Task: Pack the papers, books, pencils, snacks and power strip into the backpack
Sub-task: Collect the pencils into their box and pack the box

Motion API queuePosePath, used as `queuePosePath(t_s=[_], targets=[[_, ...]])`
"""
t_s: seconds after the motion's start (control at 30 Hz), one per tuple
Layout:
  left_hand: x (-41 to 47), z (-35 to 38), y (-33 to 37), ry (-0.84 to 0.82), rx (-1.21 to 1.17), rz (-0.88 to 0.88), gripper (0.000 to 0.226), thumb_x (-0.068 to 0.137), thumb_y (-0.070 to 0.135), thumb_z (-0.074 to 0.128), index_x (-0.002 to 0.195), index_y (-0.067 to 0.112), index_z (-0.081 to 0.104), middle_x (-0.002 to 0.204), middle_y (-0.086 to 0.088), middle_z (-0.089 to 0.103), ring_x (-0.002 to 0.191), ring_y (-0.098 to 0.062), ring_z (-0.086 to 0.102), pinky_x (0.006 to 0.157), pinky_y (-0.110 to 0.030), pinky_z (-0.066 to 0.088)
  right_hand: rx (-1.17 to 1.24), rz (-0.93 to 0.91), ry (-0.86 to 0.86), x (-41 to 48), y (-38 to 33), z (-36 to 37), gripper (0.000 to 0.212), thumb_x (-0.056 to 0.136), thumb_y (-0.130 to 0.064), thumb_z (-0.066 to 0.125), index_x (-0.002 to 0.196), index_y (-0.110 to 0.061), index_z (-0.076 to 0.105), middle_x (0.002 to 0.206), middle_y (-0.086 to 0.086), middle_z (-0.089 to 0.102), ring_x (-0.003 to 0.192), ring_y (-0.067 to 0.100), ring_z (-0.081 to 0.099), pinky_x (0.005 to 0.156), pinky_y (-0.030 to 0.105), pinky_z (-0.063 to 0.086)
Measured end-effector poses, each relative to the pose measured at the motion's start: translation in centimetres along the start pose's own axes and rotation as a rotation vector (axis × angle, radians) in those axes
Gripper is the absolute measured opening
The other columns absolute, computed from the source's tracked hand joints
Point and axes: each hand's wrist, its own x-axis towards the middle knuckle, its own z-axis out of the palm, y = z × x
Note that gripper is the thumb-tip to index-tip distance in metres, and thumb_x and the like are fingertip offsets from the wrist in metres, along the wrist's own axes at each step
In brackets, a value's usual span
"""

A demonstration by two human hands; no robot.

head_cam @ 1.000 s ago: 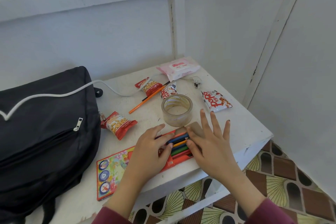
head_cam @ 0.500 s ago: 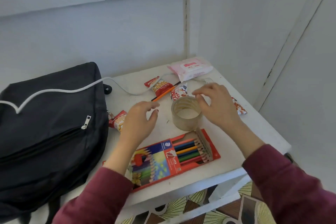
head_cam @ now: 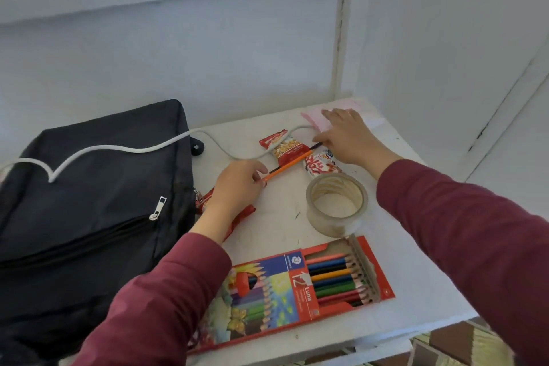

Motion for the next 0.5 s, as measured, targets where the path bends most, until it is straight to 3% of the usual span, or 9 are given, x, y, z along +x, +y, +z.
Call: queuePosePath(t_s=[0.2, 0.33, 0.5], targets=[[-0.2, 0.0, -0.1, 0.05, -0.043, -0.008, 0.022, 0.089, 0.013, 0.054, 0.106, 0.018, 0.068, 0.101, 0.001, 0.065, 0.084, -0.011, 0.05, 0.073, -0.023, 0.037, 0.025, -0.002, 0.034, 0.7, -0.7, -0.2, 0.041, 0.09, -0.016, 0.057, 0.13, -0.025, 0.055, 0.153, 0.009, 0.027, 0.14, 0.027, 0.02, 0.112, 0.042, 0.01], [-0.8, -0.2, 0.4, 0.112, -0.184, 0.009, 0.015, 0.089, 0.015, 0.056, 0.1, 0.02, 0.066, 0.093, 0.005, 0.06, 0.08, -0.009, 0.05, 0.063, -0.017, 0.036, -0.002, -0.016, 0.031, 0.8, -1.0, -0.4, 0.029, 0.089, -0.013, 0.054, 0.116, -0.017, 0.065, 0.148, 0.01, 0.035, 0.136, 0.027, 0.027, 0.11, 0.041, 0.017], [-1.9, -0.7, 1.4, 0.169, -0.366, 0.027, 0.012, 0.089, 0.013, 0.058, 0.093, 0.024, 0.062, 0.089, 0.01, 0.059, 0.078, -0.005, 0.052, 0.063, -0.012, 0.037, 0.07, -0.012, 0.027, 0.5, -1.0, -0.5, 0.035, 0.09, -0.014, 0.052, 0.124, -0.013, 0.058, 0.147, 0.009, 0.035, 0.136, 0.026, 0.026, 0.111, 0.038, 0.014]])
